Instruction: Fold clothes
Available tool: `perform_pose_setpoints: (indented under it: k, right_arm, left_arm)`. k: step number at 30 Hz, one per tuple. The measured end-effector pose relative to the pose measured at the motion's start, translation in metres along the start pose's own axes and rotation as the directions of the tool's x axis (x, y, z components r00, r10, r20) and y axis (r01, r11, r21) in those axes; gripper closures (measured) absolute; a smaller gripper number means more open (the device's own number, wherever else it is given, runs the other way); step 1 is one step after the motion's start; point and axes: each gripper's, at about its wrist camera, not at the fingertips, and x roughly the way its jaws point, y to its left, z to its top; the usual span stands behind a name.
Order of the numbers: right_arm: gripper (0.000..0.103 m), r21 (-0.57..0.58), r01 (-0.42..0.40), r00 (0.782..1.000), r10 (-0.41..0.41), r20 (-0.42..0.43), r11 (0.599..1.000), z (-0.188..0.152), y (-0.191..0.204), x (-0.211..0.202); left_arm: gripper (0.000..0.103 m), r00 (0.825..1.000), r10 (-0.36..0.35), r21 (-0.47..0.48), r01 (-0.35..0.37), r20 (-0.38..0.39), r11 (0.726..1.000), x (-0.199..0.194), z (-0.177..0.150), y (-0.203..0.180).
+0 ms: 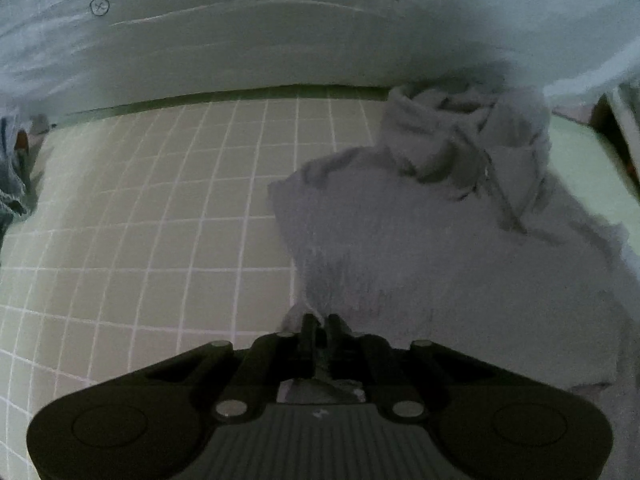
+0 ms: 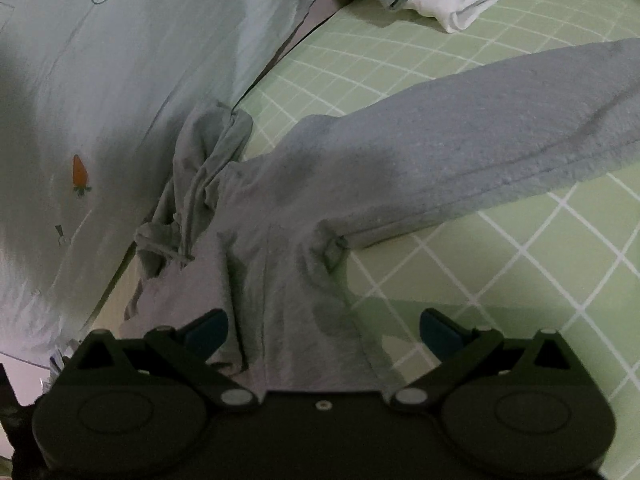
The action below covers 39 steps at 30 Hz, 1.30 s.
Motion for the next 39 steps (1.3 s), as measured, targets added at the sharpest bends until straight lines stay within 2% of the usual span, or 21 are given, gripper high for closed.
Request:
perform_pose_setpoints:
  k: [2,4,5,7,11,13,16,21,26,29,35,39]
  right_arm:
    - [0.0,0.002,-0.001,1.0,0.001,0.003,1.0,0.001,-0.001,0.0]
    - [0.0,0.005,0.004,1.0,-0.004,0.012,1.0,0.003,-0.003,-0.001]
    - [0.0,0.005,0.005,1.0,-0.006,0.021,1.0,0.004,-0.004,-0.001]
    - [0.0,-0.003,0.016,0.999,-0.016,0.043,1.0,0.008,-0.008,-0.004]
    - [0.0,-0.113,0.143,0.982,-0.127,0.139,0.983,0.017,-0.008,-0.018]
    - [0.0,-0.183,0.176,0.973,-0.143,0.178,0.967,0.024,-0.011,-0.027]
    - [0.0,-0.247,0.202,0.964,-0.147,0.222,0.948,0.036,-0.026,-0.041]
    - [0.0,-0.288,0.285,0.94,-0.208,0.269,0.914,0.064,-0.066,-0.057]
    - [0.0,-0.317,0.396,0.905,-0.307,0.295,0.862,0.09,-0.119,-0.071]
    - [0.0,-0.3,0.447,0.884,-0.367,0.288,0.843,0.107,-0.154,-0.077]
    - [0.0,-0.234,0.545,0.827,-0.471,0.307,0.805,0.133,-0.208,-0.092]
    - [0.0,-0.183,0.574,0.806,-0.511,0.298,0.798,0.149,-0.236,-0.095]
  left_arm:
    - [0.086,1.0,0.02,0.0,-0.02,-0.006,1.0,0.0,0.001,-0.002]
    - [0.064,0.999,0.033,-0.007,-0.033,-0.011,0.999,-0.002,0.002,-0.003]
    - [0.058,0.999,0.034,-0.014,-0.034,-0.012,0.999,-0.004,0.002,-0.003]
    - [0.032,1.0,0.03,-0.031,-0.03,-0.006,0.999,-0.008,-0.001,-0.003]
    - [0.022,0.999,0.02,-0.055,-0.018,0.025,0.998,-0.03,-0.012,-0.009]
    - [0.009,0.998,0.021,-0.061,-0.018,0.054,0.998,-0.045,-0.019,-0.016]
    - [0.008,0.997,0.021,-0.064,-0.016,0.077,0.998,-0.063,-0.029,-0.031]
    - [0.005,0.995,0.055,-0.067,-0.05,0.079,0.996,-0.079,-0.047,-0.057]
    - [0.005,0.994,0.087,-0.075,-0.083,0.064,0.994,-0.088,-0.062,-0.072]
    - [0.005,0.992,0.115,-0.058,-0.112,0.052,0.992,-0.093,-0.068,-0.077]
    - [0.005,0.988,0.154,-0.072,-0.151,0.025,0.986,-0.095,-0.072,-0.08]
    - [0.005,0.986,0.168,-0.068,-0.167,0.01,0.984,-0.096,-0.073,-0.083]
